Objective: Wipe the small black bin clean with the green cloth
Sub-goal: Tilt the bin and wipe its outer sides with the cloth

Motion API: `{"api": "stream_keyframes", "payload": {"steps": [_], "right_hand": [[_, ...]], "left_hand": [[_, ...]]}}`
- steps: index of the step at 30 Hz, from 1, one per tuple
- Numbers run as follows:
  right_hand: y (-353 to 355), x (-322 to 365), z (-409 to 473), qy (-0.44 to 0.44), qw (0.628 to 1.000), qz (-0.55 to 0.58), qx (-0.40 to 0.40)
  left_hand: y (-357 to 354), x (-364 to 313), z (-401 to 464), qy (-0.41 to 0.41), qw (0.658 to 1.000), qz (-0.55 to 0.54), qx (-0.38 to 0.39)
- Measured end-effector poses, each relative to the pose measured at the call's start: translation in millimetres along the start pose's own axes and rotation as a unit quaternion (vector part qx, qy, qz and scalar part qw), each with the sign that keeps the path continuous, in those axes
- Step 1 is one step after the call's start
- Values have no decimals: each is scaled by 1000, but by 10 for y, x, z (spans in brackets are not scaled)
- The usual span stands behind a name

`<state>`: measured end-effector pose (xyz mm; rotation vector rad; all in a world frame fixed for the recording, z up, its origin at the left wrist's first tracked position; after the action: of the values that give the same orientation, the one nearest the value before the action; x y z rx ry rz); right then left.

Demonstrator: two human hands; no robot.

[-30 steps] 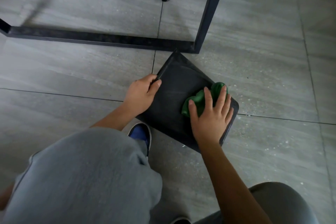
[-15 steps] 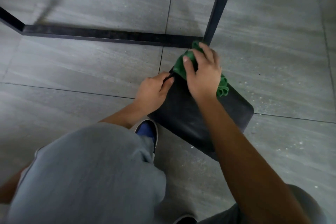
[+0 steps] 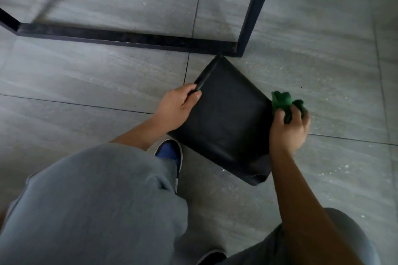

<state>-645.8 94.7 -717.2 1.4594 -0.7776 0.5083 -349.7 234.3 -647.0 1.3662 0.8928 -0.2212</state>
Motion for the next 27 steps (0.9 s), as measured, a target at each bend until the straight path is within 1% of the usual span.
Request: {"api": "stream_keyframes", "payload": {"steps": [1, 3, 5, 8, 10, 12, 13, 14, 15, 17, 19, 20, 21, 22, 23, 25, 27], "right_hand": [[-73, 130, 35, 2, 1000, 12, 9], [-284, 516, 16, 38, 998, 20, 36], [-519, 932, -143, 99, 992, 41, 67], [-705, 1335, -741, 224, 964, 92, 107], [-691, 1321, -1229, 302, 938, 102, 138], [-608, 1050, -1492, 338, 927, 64, 148], [-549, 823, -1462, 330, 934, 37, 134], [-464, 581, -1348, 304, 946, 16, 111], [-353, 350, -1166, 259, 962, 8, 82], [-166, 10, -714, 143, 989, 19, 33], [-131, -113, -277, 30, 999, 41, 0], [-152, -68, -135, -1, 999, 49, -12], [-187, 51, -77, -2, 998, 60, -19], [-254, 214, -110, 27, 997, 71, -16], [-347, 416, -246, 77, 994, 79, -4], [-545, 884, -790, 184, 978, 91, 33], [-690, 1230, -1374, 256, 956, 114, 83]], "left_hand": [[8, -9, 5, -1, 1000, -2, -1], [15, -10, 3, 4, 1000, -12, -1], [1, -3, -13, 10, 1000, -22, -7], [17, 109, -33, 60, 992, -99, -48], [62, 244, -34, 101, 983, -134, -74], [98, 308, -32, 110, 983, -123, -78], [108, 299, -30, 105, 986, -105, -71], [104, 278, -24, 95, 990, -87, -62], [101, 257, -14, 85, 992, -76, -51], [93, 226, 5, 74, 995, -61, -35], [101, 207, 22, 63, 997, -35, -37], [103, 204, 22, 59, 997, -17, -44], [103, 205, 12, 59, 997, -2, -52], [97, 198, 0, 58, 997, 6, -59], [86, 173, 0, 56, 996, 7, -63], [58, 120, 25, 51, 997, 2, -62], [59, 152, 40, 44, 996, -22, -69]]}}
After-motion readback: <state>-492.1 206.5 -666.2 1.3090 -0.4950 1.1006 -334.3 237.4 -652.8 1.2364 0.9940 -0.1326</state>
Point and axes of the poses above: each hand's wrist, its own z-axis towards the middle knuckle, its own y-axis out of the back of the hand, x = y × z, the point moved 8 cm from there along z, towards the middle knuckle, and after that the axes turned 3 degrees about z, right-handed, at the moved point
